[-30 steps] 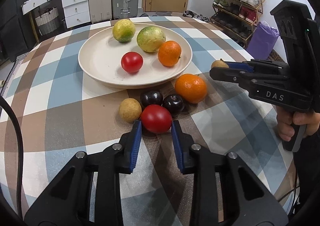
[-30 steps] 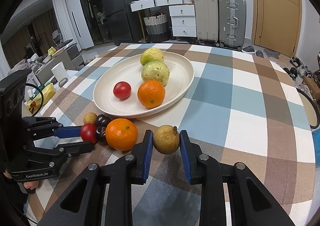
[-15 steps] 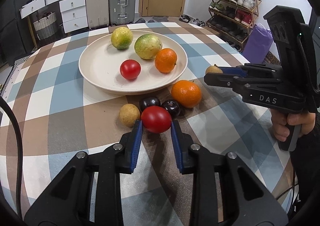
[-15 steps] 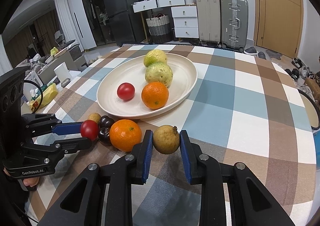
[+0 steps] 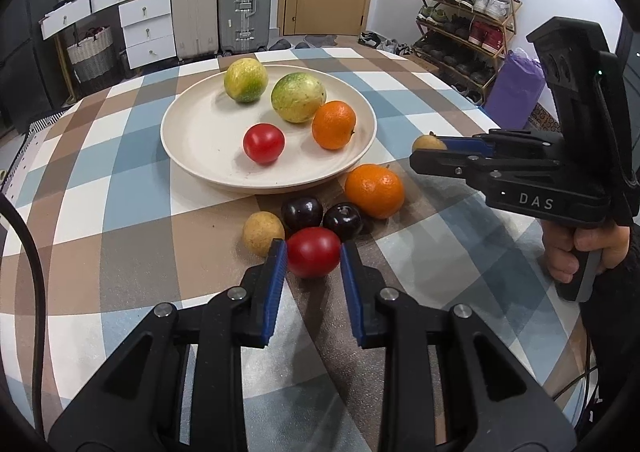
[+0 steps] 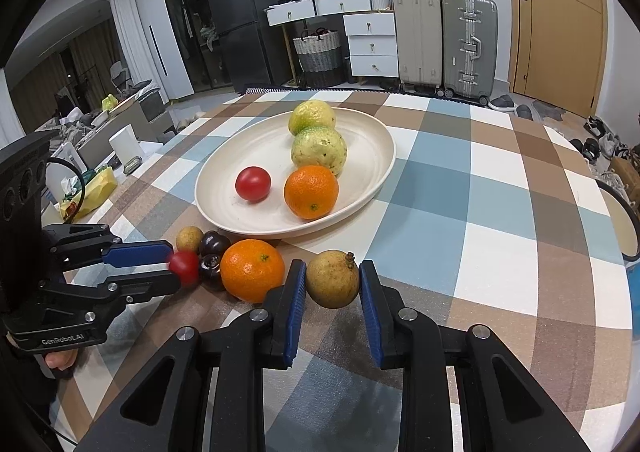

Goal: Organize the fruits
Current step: 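Carry the tomato and brown fruit onto the plate and open both tools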

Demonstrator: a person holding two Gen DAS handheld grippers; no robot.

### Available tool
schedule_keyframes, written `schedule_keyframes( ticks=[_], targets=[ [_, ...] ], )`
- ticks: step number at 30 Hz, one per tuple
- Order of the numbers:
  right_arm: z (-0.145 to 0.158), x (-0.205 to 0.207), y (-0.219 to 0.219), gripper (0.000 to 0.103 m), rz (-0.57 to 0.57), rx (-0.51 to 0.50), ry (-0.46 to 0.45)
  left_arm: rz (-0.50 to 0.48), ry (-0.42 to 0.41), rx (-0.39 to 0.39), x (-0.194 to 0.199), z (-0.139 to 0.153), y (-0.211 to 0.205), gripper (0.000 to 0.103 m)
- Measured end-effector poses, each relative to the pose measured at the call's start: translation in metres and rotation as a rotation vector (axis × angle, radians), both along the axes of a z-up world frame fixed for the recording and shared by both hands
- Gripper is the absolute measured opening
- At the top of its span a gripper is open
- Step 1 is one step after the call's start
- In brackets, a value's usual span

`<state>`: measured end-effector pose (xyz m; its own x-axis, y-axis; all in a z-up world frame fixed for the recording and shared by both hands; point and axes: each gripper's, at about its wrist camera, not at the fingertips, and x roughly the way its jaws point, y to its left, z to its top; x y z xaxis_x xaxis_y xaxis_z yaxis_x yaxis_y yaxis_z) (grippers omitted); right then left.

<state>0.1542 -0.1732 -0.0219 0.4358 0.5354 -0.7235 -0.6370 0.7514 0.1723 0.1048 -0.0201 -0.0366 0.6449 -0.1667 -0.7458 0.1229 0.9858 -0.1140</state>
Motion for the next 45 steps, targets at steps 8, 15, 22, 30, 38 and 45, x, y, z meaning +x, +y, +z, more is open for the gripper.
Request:
schedule_keyframes(
  ticks=[8,15,22,30,38,45],
  targets=[
    [0.000,-0.001,0.001,0.027,0.001,0.003,-0.002,0.006,0.025,0.018,0.007,-0.009,-0.005,0.028],
    [0.002,-0.004,0.002,0.027,0.007,0.008,-0.011,-0.018,-0.002,0.023,0.003,-0.006,-0.008,0.028],
    [0.012,-0.009,0.000,0.027,0.025,0.065,-0.031,0.026,-0.082,-0.017,-0.001,0.009,0.004,0.028],
    [0.020,-0.010,0.009,0.027,0.046,0.110,-0.035,0.119,-0.150,-0.051,0.001,0.025,0.028,0.028],
    [0.026,0.011,0.012,0.027,-0.039,0.124,-0.032,0.165,-0.178,-0.009,0.023,0.033,0.040,0.028],
    [0.028,0.035,0.020,0.027,-0.089,0.126,-0.028,0.174,-0.166,-0.018,0.052,0.027,0.049,0.028]
  ],
)
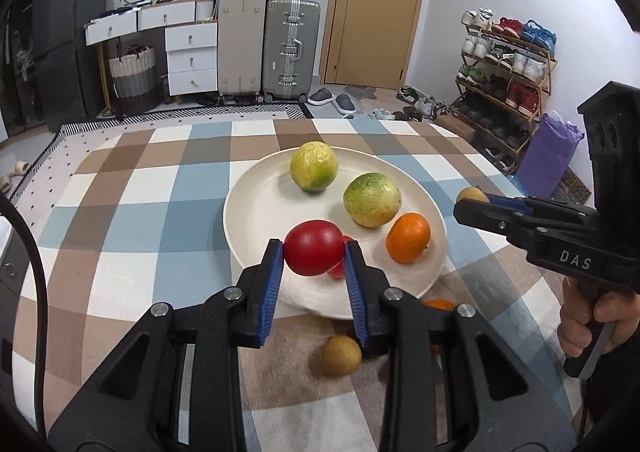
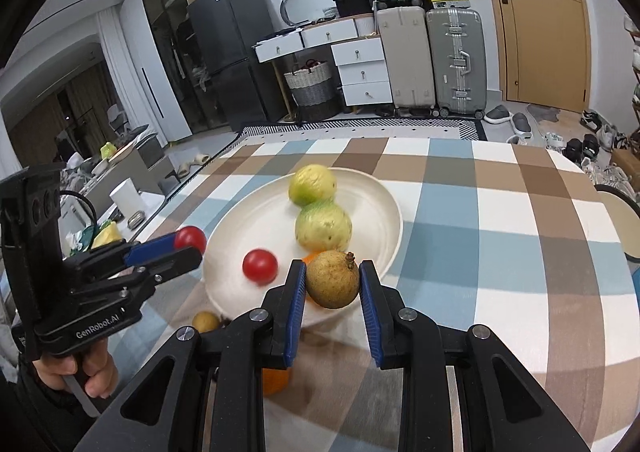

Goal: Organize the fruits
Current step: 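Carry the tomato and brown fruit onto the plate and open both tools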

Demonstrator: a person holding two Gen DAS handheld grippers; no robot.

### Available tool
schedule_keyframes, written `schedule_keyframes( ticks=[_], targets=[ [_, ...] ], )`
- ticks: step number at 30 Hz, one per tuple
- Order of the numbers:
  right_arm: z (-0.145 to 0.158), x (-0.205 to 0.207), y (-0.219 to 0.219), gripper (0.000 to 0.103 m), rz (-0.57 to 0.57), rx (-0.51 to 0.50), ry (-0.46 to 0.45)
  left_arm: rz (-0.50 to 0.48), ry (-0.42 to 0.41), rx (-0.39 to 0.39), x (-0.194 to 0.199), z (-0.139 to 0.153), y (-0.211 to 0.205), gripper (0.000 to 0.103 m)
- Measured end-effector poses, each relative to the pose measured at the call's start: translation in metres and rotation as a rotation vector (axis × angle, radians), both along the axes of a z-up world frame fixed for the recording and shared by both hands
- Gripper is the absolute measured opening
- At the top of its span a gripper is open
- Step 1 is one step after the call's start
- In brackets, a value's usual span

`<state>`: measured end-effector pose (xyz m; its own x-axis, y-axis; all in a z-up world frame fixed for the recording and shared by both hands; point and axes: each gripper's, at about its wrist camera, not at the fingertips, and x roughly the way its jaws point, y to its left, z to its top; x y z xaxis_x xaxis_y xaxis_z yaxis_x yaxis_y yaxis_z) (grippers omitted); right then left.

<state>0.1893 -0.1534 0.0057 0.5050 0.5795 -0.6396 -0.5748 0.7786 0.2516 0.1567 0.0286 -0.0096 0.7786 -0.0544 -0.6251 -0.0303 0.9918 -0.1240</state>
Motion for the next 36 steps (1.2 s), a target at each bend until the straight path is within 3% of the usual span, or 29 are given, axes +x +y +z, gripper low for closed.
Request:
schedule_keyframes(
  ticks=[10,21,25,28,31,33,36],
  targets=[
    [-0.011,0.030,0.008,0.027,-0.017,-0.010,0.045,0.041,0.021,-0.023,0.020,-0.014,0.015,0.028],
    [-0.023,0.036,0.012,0.028,-0.026,-0.007,0.054,0.047,0.039,-0.019,0.026,-0.022,0.018,0.028],
    [-0.020,0.034,0.009,0.039,-0.039,0.009,0.048,0.048,0.042,-0.024,0.026,-0.020,0.019,0.028],
    [-0.016,0.029,0.007,0.043,-0.046,-0.001,0.024,0.061,0.040,-0.042,0.021,-0.016,0.021,0.039],
    [-0.012,0.021,0.002,0.053,-0.041,-0.008,0.022,0.071,0.008,-0.050,0.007,-0.009,0.023,0.064],
    [-0.010,0.014,-0.002,0.067,-0.030,-0.012,0.024,0.081,-0.010,-0.048,-0.002,-0.005,0.024,0.081],
    [-0.005,0.001,-0.009,0.081,-0.028,-0.017,-0.001,0.085,-0.033,-0.033,-0.018,0.002,0.024,0.089]
  ],
)
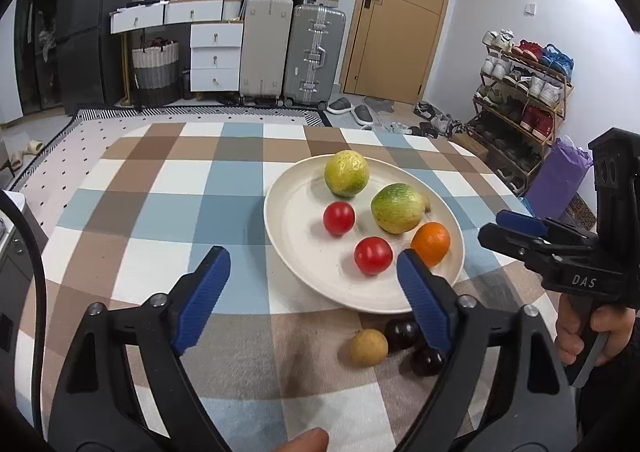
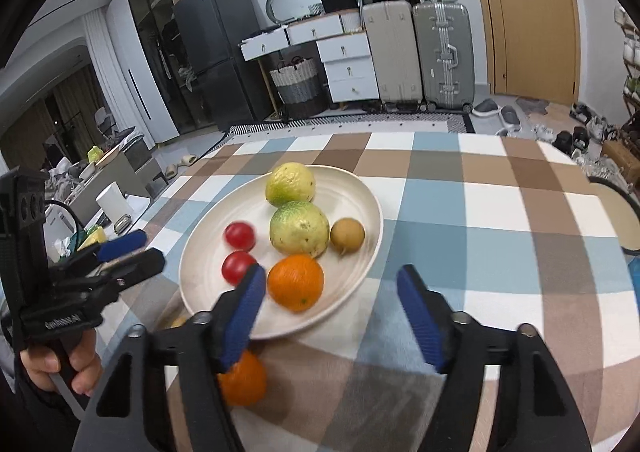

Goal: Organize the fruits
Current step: 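Carry the tomato and brown fruit onto the plate and open both tools, then move the right tool to the orange while the left tool approaches the tan fruit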

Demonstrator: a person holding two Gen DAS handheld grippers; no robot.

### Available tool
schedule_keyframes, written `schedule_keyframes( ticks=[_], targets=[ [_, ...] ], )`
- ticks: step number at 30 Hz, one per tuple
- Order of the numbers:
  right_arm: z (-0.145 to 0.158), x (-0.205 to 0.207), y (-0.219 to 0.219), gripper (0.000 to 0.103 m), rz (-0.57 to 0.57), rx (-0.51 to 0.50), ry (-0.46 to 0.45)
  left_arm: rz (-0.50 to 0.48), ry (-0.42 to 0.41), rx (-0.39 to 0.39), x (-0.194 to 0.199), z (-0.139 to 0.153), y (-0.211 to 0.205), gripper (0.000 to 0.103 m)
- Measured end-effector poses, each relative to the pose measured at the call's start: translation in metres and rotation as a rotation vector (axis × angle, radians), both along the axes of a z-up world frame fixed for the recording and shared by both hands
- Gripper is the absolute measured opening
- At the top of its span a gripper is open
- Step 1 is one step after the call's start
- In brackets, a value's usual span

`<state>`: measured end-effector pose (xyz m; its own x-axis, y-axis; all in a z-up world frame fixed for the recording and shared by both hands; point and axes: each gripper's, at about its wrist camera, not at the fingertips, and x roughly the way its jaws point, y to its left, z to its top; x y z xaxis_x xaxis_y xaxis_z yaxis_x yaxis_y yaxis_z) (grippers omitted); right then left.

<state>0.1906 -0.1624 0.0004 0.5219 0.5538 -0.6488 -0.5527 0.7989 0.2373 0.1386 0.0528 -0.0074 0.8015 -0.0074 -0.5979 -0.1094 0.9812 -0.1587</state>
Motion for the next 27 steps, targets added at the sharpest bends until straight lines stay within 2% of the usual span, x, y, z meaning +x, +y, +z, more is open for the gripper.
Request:
schedule_keyframes(
  ticks=[1,2,4,6,10,16,27],
  targets=[
    [0.001,-0.002,-0.002,0.085,0.002,0.000,0.000,0.006,-0.004,0.008,-0.004,0.001,0.000,0.092],
    [0.002,-0.005,-0.004,0.091,0.005,0.003,-0.002,0.015,-0.008,0.016,-0.009,0.003,0.000,0.101],
    [0.005,-0.010,-0.007,0.093,0.007,0.004,-0.008,0.020,-0.018,0.015,-0.016,0.005,0.001,0.103],
    [0.008,-0.014,-0.008,0.102,0.013,0.011,-0.008,0.018,-0.018,0.010,-0.023,0.005,0.001,0.103],
    [0.006,-0.021,-0.004,0.103,0.054,0.022,0.012,0.008,0.003,0.021,-0.026,0.000,-0.003,0.103],
    [-0.012,-0.029,0.010,0.103,0.103,-0.019,0.036,-0.007,0.024,0.064,-0.025,-0.005,-0.011,0.103],
    [-0.025,-0.032,0.009,0.103,0.120,-0.025,0.096,-0.043,0.071,0.055,-0.020,-0.013,-0.016,0.103]
  ],
)
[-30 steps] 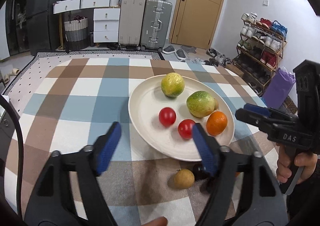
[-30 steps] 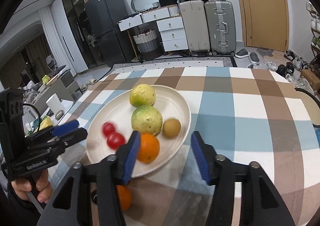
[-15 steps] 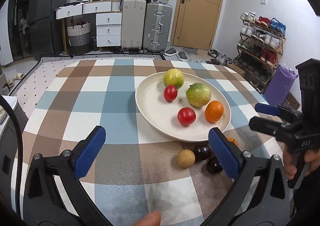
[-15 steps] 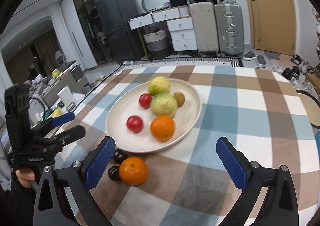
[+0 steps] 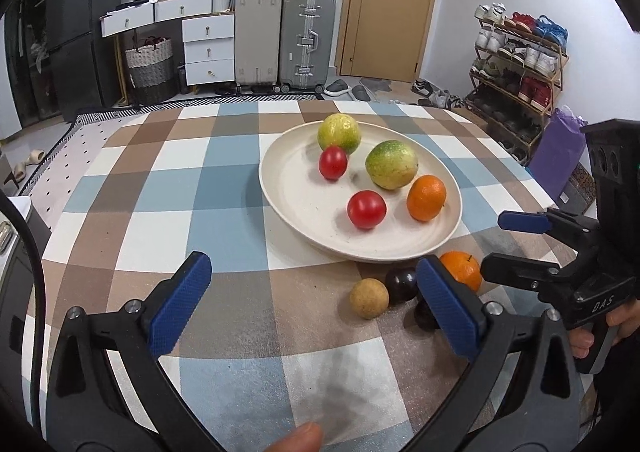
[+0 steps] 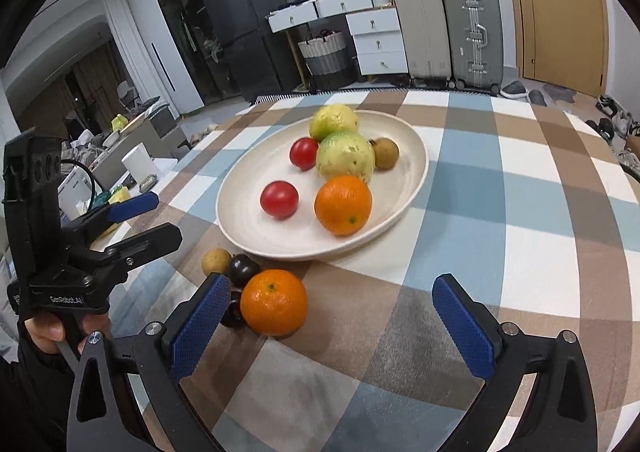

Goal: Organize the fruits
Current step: 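Move the right tool to the orange while the left tool approaches the tan fruit, then grasp the orange with the right tool while the left tool grasps the small tan fruit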

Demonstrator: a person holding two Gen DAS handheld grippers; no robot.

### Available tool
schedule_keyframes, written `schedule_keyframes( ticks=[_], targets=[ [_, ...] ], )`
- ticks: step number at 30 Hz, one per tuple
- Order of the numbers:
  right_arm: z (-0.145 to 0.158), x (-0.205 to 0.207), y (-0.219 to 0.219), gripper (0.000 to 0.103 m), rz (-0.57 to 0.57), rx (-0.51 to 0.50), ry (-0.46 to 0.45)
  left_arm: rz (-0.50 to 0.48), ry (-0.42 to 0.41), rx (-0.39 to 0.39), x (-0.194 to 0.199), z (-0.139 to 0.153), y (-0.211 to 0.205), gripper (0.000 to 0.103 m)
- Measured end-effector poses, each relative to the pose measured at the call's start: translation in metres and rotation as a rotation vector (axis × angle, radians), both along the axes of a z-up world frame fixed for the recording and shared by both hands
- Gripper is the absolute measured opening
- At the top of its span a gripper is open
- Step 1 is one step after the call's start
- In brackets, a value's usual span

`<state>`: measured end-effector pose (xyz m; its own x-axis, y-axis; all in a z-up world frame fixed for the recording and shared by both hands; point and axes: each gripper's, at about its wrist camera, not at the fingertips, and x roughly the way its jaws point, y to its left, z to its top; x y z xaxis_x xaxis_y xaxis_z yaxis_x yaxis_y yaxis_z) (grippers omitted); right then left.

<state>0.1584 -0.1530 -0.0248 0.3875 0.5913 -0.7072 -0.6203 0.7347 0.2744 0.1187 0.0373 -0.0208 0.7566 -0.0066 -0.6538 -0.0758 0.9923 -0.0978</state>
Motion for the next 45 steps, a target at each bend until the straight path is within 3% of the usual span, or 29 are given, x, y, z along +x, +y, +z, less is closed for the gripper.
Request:
schedule_keyframes(
  ticks=[11,17,29,45],
  targets=[
    [-0.011,-0.011,0.019,0.102,0.071,-0.083,0.020,-0.044,0.079,0.016,0.009,-0.016,-0.009,0.103],
    [-0.014,-0.013,0.022,0.086,0.091,-0.104,0.017,-0.051,0.087,0.013,0.010,-0.018,-0.010,0.103],
    [-0.012,-0.015,0.023,0.069,0.126,-0.075,0.020,-0.058,0.101,0.007,0.012,-0.024,-0.011,0.103],
    [-0.010,-0.015,0.026,0.058,0.153,0.009,0.068,-0.062,0.111,0.005,0.013,-0.025,-0.012,0.103]
  ],
)
